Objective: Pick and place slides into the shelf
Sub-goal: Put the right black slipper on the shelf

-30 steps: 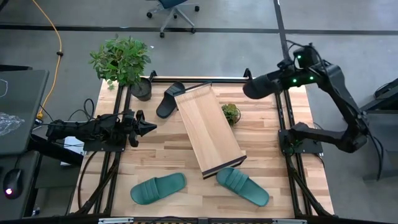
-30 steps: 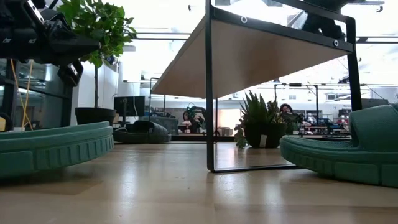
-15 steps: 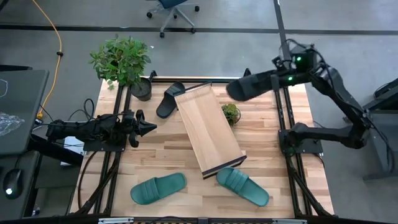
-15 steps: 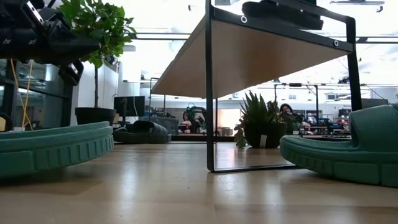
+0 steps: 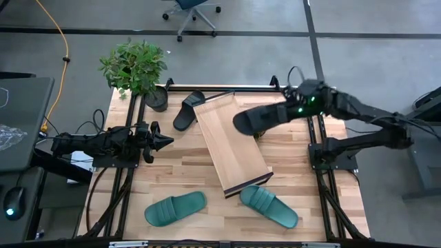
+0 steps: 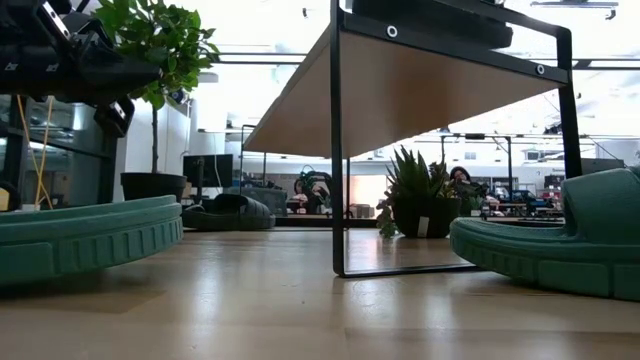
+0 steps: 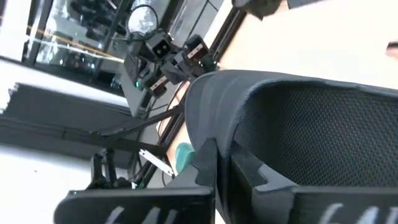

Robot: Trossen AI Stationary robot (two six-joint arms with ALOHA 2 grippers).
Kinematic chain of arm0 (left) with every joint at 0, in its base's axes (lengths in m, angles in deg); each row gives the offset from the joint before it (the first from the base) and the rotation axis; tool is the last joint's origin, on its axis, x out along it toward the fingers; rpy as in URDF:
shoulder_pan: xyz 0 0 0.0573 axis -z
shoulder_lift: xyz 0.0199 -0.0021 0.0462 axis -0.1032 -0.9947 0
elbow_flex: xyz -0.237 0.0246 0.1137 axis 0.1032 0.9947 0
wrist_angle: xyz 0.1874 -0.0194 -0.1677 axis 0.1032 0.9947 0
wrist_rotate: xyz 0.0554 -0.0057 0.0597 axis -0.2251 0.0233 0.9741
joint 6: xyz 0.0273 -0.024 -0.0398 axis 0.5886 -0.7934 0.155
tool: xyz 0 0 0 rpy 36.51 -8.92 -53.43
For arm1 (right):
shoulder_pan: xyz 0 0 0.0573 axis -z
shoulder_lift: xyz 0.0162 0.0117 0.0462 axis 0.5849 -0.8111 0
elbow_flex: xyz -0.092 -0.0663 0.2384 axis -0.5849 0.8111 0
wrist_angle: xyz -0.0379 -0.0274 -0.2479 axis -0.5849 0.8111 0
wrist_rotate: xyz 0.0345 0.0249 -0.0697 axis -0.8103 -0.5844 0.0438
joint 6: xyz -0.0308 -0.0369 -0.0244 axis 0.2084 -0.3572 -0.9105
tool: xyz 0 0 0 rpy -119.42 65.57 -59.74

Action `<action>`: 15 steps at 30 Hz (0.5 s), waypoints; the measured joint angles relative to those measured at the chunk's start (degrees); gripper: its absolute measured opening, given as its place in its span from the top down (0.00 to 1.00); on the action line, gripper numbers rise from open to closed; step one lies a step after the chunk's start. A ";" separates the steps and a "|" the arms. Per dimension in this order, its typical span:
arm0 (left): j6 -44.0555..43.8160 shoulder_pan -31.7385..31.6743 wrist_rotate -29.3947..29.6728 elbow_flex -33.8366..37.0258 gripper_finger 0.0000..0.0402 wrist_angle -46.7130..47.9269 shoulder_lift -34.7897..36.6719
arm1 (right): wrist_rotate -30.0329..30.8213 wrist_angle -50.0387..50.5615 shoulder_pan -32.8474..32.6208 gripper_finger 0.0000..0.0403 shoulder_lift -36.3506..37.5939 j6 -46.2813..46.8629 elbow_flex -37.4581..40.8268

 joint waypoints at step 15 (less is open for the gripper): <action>0.00 -0.01 -0.50 -0.01 1.00 0.03 0.00 | 14.98 -26.60 -17.71 1.00 -3.41 22.16 16.68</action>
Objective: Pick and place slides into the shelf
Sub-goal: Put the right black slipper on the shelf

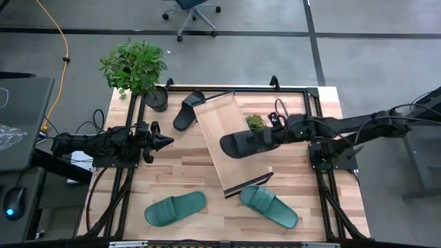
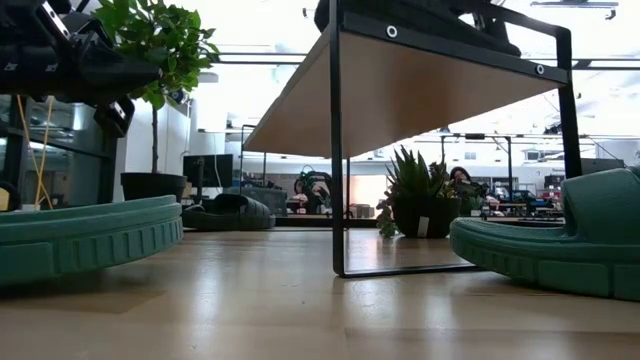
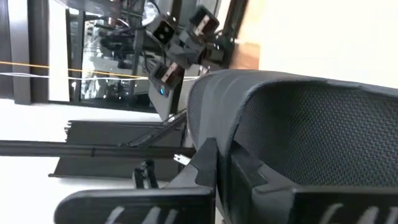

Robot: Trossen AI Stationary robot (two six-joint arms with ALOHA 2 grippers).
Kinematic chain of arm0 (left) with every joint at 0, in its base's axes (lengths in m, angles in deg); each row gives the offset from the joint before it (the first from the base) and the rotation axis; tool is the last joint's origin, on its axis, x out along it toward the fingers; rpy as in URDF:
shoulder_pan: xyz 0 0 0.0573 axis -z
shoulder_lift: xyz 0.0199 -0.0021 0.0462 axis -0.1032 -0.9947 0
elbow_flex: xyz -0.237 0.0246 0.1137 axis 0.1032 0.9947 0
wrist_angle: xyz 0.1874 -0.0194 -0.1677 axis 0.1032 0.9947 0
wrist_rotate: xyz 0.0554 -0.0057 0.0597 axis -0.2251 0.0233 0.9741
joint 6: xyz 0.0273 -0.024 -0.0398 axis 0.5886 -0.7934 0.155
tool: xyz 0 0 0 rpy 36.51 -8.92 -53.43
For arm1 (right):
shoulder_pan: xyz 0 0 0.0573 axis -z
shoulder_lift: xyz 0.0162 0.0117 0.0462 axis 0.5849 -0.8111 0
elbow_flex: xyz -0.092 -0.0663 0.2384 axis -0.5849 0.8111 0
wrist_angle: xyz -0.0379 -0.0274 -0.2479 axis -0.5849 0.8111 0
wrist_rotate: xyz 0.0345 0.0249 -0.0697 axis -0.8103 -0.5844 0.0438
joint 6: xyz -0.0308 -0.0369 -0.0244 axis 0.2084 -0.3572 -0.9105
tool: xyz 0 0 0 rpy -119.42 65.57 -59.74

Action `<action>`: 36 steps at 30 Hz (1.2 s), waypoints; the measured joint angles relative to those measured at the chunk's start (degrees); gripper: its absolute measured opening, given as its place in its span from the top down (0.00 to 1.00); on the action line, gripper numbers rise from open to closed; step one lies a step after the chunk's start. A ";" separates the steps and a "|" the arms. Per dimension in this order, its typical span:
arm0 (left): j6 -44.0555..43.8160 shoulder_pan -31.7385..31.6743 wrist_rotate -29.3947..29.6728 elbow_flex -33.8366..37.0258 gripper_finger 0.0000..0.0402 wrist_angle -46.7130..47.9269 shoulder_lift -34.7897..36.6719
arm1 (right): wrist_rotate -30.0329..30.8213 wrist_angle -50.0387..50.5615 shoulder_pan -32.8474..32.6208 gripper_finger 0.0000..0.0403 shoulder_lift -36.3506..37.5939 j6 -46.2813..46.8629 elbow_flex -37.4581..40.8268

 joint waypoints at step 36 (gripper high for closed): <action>0.44 0.00 -3.19 0.00 1.00 0.63 -0.02 | 6.56 2.39 -10.36 1.00 -8.18 12.33 -2.87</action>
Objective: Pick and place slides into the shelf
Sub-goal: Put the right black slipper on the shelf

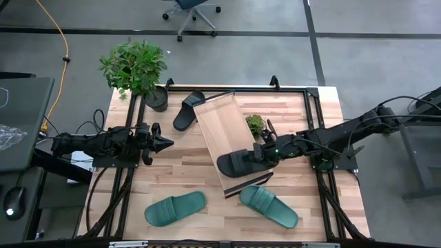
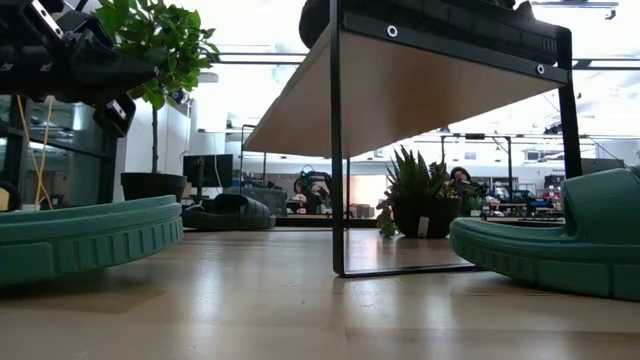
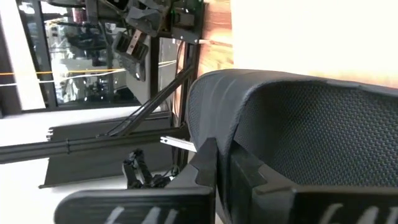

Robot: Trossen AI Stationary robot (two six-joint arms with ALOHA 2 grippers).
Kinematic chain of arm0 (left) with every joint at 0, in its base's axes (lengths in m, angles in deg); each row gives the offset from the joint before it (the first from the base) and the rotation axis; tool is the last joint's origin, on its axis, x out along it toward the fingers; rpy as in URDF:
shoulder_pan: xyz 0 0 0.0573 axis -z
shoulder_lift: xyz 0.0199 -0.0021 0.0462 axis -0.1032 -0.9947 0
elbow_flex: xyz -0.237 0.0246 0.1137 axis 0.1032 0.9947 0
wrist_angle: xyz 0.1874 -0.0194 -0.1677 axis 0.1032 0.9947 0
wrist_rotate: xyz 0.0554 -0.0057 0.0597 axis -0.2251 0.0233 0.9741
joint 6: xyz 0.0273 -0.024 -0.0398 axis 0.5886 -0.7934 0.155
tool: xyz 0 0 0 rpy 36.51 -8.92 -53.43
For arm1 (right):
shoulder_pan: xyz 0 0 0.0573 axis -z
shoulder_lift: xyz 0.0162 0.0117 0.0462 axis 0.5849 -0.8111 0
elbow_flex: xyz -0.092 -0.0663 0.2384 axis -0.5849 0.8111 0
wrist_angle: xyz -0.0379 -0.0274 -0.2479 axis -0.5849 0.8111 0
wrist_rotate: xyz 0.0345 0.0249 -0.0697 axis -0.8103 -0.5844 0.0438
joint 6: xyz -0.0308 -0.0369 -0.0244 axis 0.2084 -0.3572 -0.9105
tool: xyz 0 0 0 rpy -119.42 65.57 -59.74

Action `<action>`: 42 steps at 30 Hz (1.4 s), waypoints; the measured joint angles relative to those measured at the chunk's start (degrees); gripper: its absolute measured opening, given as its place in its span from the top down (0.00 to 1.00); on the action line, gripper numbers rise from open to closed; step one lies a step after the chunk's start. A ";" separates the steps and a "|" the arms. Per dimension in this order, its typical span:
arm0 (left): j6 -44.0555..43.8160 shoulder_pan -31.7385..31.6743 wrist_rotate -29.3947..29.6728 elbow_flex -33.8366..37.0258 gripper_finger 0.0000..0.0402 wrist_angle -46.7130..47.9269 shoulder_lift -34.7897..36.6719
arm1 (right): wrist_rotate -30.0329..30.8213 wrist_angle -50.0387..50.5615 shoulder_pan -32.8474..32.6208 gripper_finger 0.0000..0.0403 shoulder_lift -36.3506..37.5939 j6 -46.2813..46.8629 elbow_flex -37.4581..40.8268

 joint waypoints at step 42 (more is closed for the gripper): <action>0.00 0.02 -2.54 0.00 1.00 0.42 0.00 | -8.32 -0.14 0.02 1.00 -3.49 -3.68 -0.02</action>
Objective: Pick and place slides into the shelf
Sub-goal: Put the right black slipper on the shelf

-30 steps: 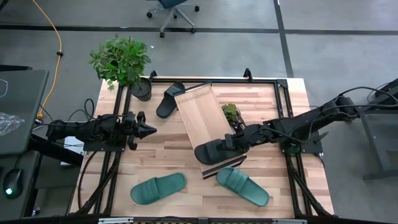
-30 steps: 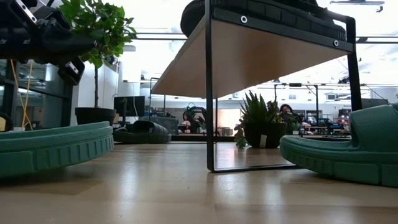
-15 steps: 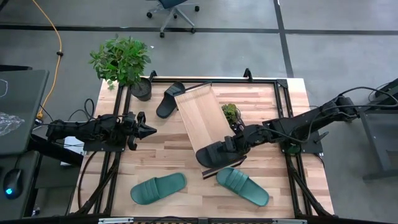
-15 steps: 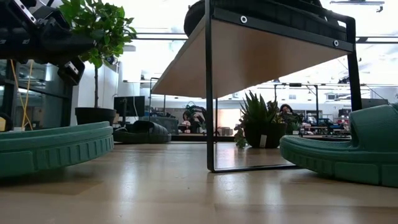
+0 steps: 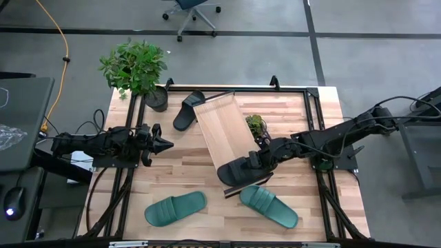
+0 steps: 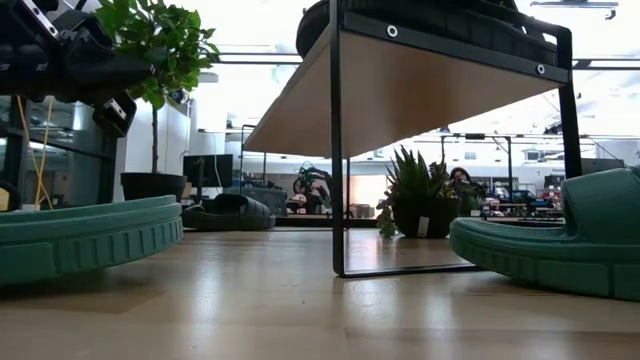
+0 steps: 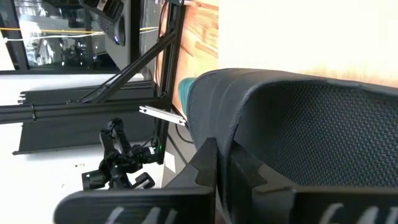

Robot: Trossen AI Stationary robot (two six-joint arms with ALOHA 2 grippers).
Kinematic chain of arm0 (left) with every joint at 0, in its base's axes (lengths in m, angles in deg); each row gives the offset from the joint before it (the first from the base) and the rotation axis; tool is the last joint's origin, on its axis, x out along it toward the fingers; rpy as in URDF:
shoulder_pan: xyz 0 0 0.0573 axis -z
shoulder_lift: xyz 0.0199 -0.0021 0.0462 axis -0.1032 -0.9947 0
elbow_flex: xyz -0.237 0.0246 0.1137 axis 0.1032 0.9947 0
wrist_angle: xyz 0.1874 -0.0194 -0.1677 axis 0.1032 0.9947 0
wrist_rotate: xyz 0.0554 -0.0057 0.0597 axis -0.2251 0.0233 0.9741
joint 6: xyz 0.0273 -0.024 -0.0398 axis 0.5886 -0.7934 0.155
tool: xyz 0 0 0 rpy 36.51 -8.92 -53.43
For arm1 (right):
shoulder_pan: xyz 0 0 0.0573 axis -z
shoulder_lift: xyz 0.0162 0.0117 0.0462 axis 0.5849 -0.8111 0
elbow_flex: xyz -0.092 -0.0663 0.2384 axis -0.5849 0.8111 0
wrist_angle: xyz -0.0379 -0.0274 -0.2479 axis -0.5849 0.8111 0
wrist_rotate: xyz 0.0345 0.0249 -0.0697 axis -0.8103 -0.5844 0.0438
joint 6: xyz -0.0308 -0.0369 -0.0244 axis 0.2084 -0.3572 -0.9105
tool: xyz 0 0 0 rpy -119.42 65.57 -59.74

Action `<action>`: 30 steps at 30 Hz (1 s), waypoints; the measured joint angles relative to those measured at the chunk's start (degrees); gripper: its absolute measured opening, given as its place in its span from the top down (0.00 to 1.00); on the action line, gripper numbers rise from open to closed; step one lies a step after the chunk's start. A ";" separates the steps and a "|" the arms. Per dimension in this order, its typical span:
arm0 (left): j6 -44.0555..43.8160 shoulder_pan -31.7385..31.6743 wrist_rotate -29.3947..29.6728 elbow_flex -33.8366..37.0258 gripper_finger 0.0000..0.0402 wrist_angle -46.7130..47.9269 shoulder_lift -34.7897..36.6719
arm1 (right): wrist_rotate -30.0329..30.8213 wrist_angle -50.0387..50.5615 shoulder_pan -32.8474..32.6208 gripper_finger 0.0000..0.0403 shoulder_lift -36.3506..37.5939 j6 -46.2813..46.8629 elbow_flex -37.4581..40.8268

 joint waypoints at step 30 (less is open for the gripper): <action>0.00 -0.02 -0.22 0.00 1.00 0.00 0.00 | -1.62 0.02 0.00 0.85 -0.02 0.47 0.00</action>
